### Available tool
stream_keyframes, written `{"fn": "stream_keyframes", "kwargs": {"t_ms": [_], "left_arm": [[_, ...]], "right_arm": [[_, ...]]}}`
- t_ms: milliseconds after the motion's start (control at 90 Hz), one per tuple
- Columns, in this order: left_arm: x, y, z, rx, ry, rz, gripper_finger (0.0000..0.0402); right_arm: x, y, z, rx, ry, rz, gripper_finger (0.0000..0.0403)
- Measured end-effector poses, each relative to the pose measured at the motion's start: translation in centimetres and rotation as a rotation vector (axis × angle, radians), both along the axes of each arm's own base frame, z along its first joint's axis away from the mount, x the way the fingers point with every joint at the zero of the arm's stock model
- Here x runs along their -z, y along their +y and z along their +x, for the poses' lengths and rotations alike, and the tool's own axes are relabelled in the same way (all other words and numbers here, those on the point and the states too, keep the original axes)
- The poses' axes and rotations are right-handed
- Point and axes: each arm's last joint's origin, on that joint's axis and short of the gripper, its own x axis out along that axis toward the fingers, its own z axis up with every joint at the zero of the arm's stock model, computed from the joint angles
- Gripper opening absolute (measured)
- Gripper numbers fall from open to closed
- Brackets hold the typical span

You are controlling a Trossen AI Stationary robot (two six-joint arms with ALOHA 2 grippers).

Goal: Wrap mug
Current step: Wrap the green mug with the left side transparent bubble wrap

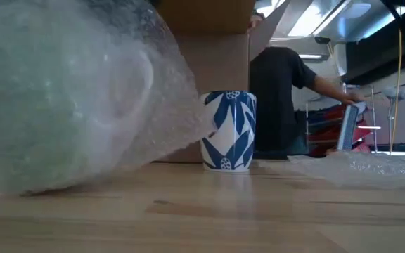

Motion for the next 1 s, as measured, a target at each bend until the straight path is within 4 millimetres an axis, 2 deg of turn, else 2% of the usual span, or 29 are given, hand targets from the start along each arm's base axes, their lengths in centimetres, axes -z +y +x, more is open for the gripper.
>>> {"fn": "stream_keyframes", "kwargs": {"t_ms": [78, 178, 533, 689, 833, 1000], "left_arm": [[0.0, 0.0, 0.0, 0.010, 0.002, -0.001, 0.0111], [-0.5, -0.1, -0.3, 0.030, -0.001, -0.022, 0.0111], [-3.8, -0.1, -2.6, 0.055, -0.091, -0.064, 0.0111], [-4.0, 0.0, -3.7, -0.007, -0.093, -0.053, 0.0111], [-3.3, -0.3, -4.2, -0.031, -0.055, -0.061, 0.0111], [-2.6, -0.4, -3.1, -0.064, -0.118, 0.023, 0.0111]], "right_arm": [[0.5, 0.0, 0.0, -0.002, 0.028, 0.002, 0.0004], [0.7, 0.2, -0.2, 0.010, 0.038, -0.009, 0.0006], [1.2, 0.1, -0.2, 0.014, 0.053, -0.012, 0.0000], [1.2, 0.1, -0.1, 0.015, 0.048, -0.012, 0.0000], [1.2, 0.1, -0.1, 0.016, 0.044, -0.011, 0.0000], [1.2, 0.2, 0.0, 0.015, 0.039, -0.011, 0.0000]]}}
